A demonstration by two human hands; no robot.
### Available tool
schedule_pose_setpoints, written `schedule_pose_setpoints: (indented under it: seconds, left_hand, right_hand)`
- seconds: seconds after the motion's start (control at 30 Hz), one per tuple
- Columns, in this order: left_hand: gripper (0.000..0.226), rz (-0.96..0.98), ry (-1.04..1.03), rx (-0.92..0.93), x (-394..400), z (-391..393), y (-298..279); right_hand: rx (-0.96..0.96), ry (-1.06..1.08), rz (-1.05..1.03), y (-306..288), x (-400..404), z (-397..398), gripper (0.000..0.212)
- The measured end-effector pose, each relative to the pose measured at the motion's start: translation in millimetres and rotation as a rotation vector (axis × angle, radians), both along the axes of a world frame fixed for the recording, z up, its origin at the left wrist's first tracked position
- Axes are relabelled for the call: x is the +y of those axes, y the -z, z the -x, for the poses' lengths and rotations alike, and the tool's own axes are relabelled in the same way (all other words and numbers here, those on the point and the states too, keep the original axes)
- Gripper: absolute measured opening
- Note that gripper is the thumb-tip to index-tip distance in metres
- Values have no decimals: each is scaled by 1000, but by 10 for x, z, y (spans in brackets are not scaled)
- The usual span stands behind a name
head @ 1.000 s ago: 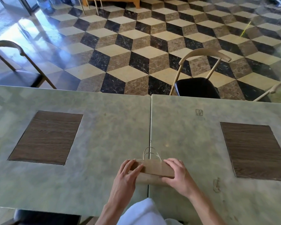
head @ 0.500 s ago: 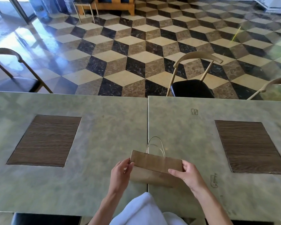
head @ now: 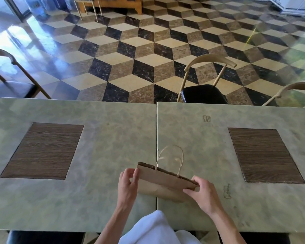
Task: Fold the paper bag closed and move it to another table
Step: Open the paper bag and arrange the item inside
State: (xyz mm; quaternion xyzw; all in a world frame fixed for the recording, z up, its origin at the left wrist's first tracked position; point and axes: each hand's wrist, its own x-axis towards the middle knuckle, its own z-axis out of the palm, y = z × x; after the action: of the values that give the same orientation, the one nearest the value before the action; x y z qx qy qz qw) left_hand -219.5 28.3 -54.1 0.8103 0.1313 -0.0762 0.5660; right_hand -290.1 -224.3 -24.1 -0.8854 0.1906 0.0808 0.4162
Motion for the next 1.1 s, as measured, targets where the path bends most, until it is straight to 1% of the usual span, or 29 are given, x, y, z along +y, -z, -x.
schedule_pose_setpoints:
  seconds: [0.07,0.13,0.17,0.27,0.3,0.33,0.4,0.5,0.63,0.7,0.8,0.93,1.0,1.1]
  left_hand:
    - [33,50,-16,37,-23,-6,-65]
    - [44,87,-28,55,-51,-30,-172]
    - [44,85,-19,58,-67,-46,-237]
    - [26,9,50,79,-124,-92,-413]
    - [23,-28,78,82,-134,-97,-436]
    - [24,-60,104,81,-133,-96,-448]
    - [34,-116,146,74,-117,-74,-442]
    - [45,-188,151,84,-113,-38,-462]
    - [52,-217,129,109,-132,12,-541]
    - [58,-335,154,153,-140,21,-592]
    - [67,-483,206,182,-116,1,-642]
    - [70,-503,252,175,-46,-56,-657]
    - [66,-504,271,181,-48,-54,-660]
    - [58,-442,266,158,-76,-26,-646]
  right_hand:
    - [-47,-18,69,8,31,33,38]
    - [-73,-27,103,14,38,48,38]
    - [-74,-40,113,12,40,53,35]
    - [-68,-77,129,3,43,58,34]
    - [-69,-75,129,-1,41,55,33]
    - [-72,-68,124,-6,39,50,31]
    - [-73,-51,100,-9,29,36,27]
    - [-68,-43,94,4,27,26,28]
    - [-100,-33,112,23,61,48,43]
    - [-122,-11,109,33,86,63,49]
    - [-120,23,103,63,120,86,50]
    - [-112,56,94,65,116,83,46]
    - [-119,58,80,63,103,66,40]
    - [-124,48,53,58,105,36,30]
